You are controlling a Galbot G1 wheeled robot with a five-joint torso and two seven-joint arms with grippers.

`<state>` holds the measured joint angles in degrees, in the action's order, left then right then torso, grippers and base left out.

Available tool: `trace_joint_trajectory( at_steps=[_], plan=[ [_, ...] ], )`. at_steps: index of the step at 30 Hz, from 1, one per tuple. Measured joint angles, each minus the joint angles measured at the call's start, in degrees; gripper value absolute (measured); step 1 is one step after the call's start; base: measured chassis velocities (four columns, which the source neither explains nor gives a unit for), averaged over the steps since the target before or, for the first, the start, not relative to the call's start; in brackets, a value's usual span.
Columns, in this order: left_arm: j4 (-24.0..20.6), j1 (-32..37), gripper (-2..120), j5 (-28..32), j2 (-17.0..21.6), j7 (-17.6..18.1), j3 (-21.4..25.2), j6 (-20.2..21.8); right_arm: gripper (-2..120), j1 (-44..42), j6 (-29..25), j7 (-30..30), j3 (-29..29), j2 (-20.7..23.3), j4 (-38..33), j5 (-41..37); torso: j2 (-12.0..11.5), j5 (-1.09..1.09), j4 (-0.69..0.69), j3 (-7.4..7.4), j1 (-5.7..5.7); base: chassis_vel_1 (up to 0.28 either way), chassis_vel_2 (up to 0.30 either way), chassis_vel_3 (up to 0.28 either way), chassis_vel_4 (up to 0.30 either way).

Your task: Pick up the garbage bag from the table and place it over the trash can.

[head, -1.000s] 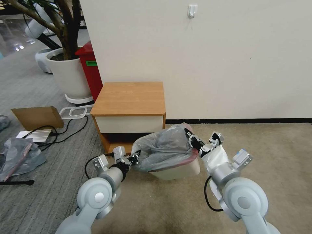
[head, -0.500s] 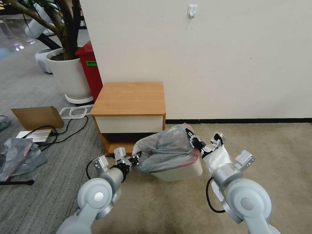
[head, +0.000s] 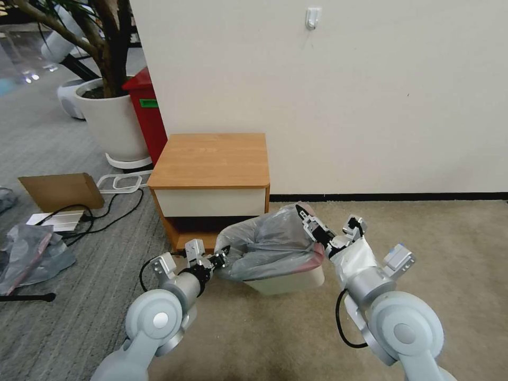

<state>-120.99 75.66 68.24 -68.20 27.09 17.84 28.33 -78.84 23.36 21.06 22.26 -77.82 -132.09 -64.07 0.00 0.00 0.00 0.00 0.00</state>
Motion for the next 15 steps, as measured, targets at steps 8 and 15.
trace_joint_trajectory(
  at_steps=[8, 15],
  plan=[
    [0.0, -0.1, 4, -0.1, 0.0, -0.4, -0.1, 0.0, 9, 0.0, -0.5, 0.0, 0.0, -0.5, 0.3, -0.3, 0.0, 0.00, 0.00, 0.00, 0.00, 0.000, 0.000, 0.000, 0.000],
    [0.0, 0.0, 4, -0.1, 0.0, -0.6, -0.1, 0.0, 0, -0.1, -1.0, 0.0, 0.2, -1.2, 0.3, -0.8, 0.0, 0.00, 0.00, 0.00, 0.00, 0.000, 0.000, 0.000, 0.000]
  ],
)
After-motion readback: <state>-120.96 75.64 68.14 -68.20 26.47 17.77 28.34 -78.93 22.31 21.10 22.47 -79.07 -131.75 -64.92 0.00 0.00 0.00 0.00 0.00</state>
